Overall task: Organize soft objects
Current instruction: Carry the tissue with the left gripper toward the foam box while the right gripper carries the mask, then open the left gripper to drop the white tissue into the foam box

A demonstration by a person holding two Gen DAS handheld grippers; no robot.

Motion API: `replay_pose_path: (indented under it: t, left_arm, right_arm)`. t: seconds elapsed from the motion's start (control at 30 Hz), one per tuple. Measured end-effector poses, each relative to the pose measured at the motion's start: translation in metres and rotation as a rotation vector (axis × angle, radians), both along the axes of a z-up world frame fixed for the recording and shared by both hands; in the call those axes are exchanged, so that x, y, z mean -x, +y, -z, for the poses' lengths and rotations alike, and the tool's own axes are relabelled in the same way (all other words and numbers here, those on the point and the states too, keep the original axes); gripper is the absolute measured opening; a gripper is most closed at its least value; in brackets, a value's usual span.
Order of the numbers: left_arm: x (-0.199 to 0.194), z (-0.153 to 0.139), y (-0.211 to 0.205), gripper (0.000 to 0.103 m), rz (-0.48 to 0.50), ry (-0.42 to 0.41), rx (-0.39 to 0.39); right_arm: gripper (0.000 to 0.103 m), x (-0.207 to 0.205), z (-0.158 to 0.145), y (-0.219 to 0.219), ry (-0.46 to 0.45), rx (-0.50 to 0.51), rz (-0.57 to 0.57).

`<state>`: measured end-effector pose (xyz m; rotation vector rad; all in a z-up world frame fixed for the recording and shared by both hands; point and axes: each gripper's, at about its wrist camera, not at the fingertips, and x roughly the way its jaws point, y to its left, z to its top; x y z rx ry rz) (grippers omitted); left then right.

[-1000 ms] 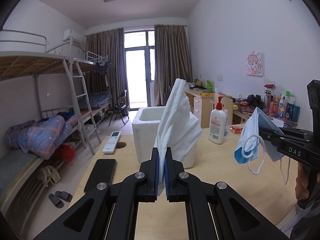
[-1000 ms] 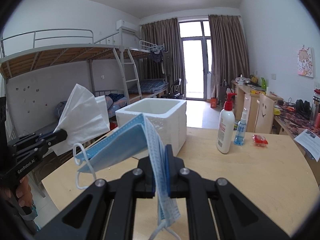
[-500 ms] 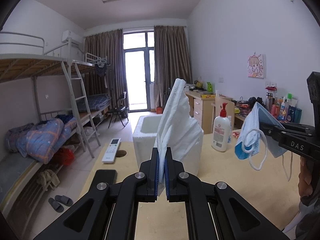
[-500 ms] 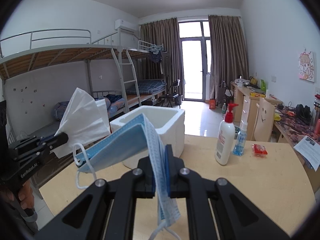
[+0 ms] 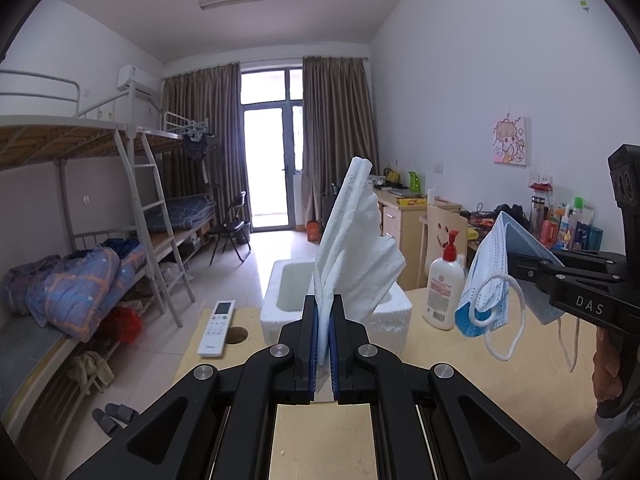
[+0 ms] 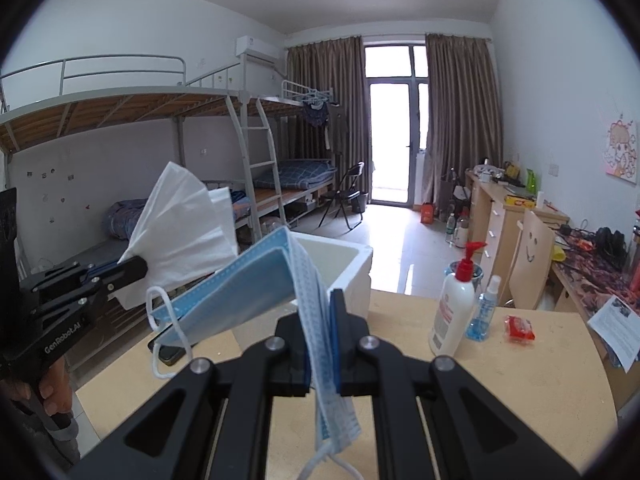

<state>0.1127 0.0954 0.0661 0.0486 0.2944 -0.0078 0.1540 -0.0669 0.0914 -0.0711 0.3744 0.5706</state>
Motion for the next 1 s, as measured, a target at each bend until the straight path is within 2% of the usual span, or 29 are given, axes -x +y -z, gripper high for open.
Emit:
replay_pose_path:
  t: [0.67, 1.0]
  left_arm:
    - [-0.075, -0.001, 0.007, 0.005, 0.032, 0.072, 0.047]
    - [-0.115, 0.004, 0.012, 0.005, 0.013, 0.122, 0.055]
  right_arm:
    - [0.010, -0.062, 0.001, 0.019, 0.035, 0.010, 0.008]
    - [0.010, -0.084, 0.009, 0.022, 0.069, 0.003, 0.005]
